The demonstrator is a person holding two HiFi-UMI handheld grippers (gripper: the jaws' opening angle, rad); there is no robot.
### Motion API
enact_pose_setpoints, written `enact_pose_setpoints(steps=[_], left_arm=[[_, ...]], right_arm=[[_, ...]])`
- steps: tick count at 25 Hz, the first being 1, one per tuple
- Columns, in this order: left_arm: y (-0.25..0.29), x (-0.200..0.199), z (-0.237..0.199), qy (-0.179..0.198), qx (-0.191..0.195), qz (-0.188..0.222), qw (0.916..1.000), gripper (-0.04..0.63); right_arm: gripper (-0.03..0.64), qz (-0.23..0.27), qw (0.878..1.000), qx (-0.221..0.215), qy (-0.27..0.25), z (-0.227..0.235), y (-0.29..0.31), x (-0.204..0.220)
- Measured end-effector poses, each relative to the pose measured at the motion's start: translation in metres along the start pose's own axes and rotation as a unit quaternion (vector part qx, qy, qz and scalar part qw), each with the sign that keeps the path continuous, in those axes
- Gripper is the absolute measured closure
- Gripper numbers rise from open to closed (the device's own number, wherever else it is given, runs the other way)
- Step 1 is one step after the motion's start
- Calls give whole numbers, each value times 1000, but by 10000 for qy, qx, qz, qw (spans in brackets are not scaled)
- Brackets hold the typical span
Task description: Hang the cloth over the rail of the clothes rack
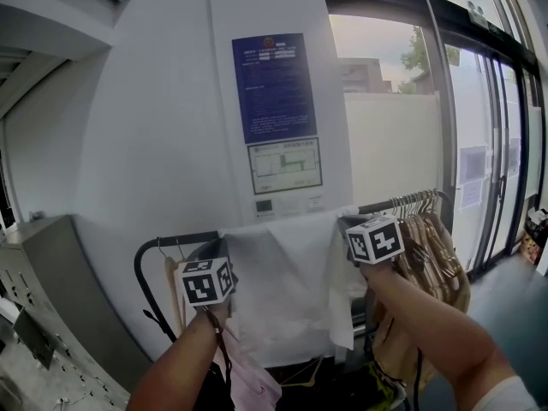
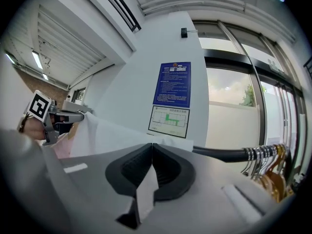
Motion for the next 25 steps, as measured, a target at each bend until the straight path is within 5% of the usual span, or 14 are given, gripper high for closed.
enact_pose_setpoints(steps=[15,25], left_arm=[[-5,-70,-91,-838,-324,-124,9959,586],[7,-60,-122,-893,-463,-492,9937,586]], right_arm=[[611,-89,9979,573,-295,104,18,-74],[612,-581,9970,459,-210,127,44,-49]])
Point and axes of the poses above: the fingertips, and each gripper's own axes: y forward along the fingers, z to its right, x out of its underside, the point moved 3 cm from there along -y, backward along the fingers, and after that the axes turned 9 degrees about x, right-handed, at the moved point
